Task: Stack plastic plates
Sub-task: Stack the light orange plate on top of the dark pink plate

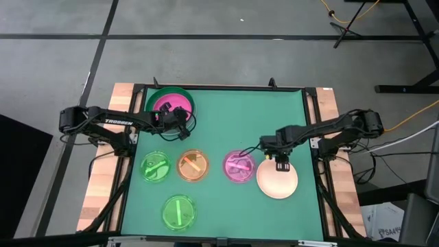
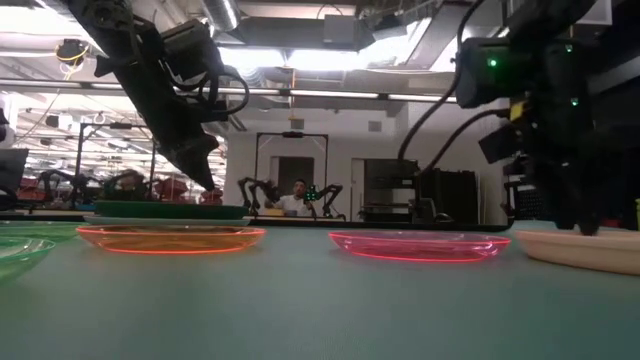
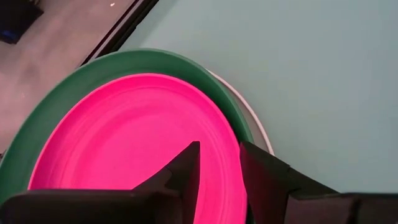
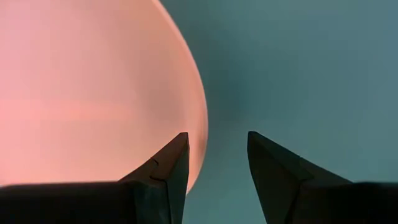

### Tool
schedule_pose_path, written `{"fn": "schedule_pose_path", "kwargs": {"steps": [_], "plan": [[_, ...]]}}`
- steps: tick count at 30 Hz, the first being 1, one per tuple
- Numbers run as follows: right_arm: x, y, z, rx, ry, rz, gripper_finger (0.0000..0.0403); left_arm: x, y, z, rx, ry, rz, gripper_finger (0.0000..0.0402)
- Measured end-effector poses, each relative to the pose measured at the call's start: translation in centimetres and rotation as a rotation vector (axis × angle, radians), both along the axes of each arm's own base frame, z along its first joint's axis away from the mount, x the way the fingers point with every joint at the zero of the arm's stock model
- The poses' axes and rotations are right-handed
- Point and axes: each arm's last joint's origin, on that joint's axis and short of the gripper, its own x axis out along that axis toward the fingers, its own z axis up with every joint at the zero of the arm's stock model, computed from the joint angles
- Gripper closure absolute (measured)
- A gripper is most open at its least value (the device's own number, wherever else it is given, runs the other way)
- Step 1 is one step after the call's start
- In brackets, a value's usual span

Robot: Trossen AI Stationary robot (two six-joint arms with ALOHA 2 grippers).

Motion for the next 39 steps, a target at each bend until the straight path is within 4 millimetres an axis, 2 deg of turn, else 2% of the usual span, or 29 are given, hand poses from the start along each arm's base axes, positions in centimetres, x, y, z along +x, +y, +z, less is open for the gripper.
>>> {"fn": "schedule_pose_path", "kwargs": {"steps": [10, 24, 39], "plan": [[-0.7, 0.1, -0.7, 0.051, 0.030, -0.015, 0.0263, 0.0, 0.0, 0.0, 0.000, 0.000, 0.000, 0.0294], [-1.0, 0.2, -1.3, 0.080, 0.039, -0.036, 0.0396, 0.0, 0.0, 0.0, 0.000, -0.001, 0.000, 0.0294], [-1.0, 0.3, -1.3, 0.104, 0.040, -0.030, 0.0401, 0.1, 0.0, 0.0, 0.001, -0.008, -0.002, 0.0294]]}}
